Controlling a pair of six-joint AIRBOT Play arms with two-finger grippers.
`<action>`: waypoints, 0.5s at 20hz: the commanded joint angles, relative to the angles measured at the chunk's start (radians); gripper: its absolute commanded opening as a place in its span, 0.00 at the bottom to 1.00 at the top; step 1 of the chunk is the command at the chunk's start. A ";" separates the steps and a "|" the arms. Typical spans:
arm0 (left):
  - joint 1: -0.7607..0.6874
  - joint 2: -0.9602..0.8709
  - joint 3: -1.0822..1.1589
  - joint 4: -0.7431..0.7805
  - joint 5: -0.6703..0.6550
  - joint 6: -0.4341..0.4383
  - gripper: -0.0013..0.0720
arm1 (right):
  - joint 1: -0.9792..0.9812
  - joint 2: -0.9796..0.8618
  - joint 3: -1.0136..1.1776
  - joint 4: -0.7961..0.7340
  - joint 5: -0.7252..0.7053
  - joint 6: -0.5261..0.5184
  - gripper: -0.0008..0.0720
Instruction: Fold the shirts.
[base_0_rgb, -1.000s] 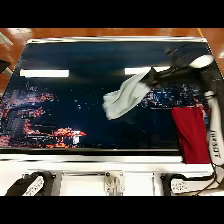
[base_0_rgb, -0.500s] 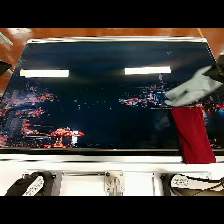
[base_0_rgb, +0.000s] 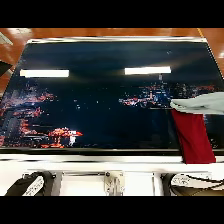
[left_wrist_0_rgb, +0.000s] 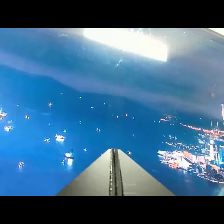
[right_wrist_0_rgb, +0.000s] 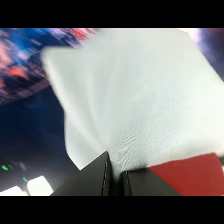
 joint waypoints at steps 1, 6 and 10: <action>0.001 0.000 0.000 0.000 0.001 0.002 0.07 | -0.011 0.010 -0.005 -0.105 0.091 0.069 0.09; 0.001 0.000 0.000 0.000 0.000 0.023 0.07 | -0.011 0.088 -0.252 -0.122 0.094 0.140 0.09; 0.001 0.000 0.000 0.000 0.001 0.023 0.07 | -0.029 0.211 -0.602 -0.254 0.077 0.174 0.09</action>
